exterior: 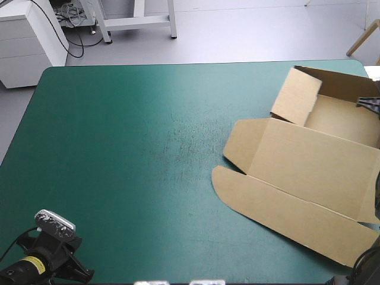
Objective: Fold the box
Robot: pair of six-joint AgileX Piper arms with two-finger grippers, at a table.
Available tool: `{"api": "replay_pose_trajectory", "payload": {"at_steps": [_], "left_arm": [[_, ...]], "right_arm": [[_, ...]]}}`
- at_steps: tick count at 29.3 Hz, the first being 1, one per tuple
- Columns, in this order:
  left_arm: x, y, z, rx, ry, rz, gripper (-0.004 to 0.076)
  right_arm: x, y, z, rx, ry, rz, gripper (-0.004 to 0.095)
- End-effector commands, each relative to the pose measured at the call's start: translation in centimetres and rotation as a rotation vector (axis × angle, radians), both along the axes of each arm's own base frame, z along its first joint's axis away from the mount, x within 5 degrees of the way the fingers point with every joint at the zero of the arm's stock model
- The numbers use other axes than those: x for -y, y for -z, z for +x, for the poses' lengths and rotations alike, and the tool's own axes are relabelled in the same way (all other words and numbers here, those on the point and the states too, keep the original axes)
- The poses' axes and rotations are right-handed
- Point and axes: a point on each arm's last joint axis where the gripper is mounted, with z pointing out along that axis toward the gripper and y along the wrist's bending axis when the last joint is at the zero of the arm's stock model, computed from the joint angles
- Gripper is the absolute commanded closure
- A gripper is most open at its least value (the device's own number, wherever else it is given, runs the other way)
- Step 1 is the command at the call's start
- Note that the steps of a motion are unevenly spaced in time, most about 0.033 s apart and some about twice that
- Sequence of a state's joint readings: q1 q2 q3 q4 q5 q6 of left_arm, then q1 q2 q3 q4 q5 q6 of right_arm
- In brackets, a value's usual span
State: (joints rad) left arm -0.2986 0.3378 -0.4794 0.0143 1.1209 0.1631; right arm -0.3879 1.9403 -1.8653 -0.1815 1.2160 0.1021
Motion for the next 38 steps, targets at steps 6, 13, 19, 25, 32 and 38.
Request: {"api": "replay_pose_trajectory", "payload": {"at_steps": [6,13,19,25,32,38], "left_arm": [[0.1,-0.9,0.4,0.051,-0.004,-0.023,0.0734],[0.1,-0.9,0.4,0.051,-0.004,-0.023,0.0734],[0.1,-0.9,0.4,0.051,-0.004,-0.023,0.0734],[0.1,-0.9,0.4,0.051,-0.004,-0.023,0.0734],[0.1,-0.9,0.4,0.051,-0.004,-0.023,0.0734],[0.1,-0.9,0.4,0.051,-0.004,-0.023,0.0734]], "right_arm": [[6.6,-3.6,-5.2,0.100,0.187,-0.037,0.0787],[6.2,-3.6,-4.9,0.111,0.121,-0.003,0.0382],[5.6,-5.2,-5.7,0.145,0.119,-0.019,0.0382],[3.6,-9.4,-7.8,0.253,0.068,-0.046,0.0384],[-1.4,-14.1,-11.8,0.427,-0.060,0.006,0.0681],[-8.4,-13.9,-17.6,0.441,-0.210,0.025,0.0918]]}}
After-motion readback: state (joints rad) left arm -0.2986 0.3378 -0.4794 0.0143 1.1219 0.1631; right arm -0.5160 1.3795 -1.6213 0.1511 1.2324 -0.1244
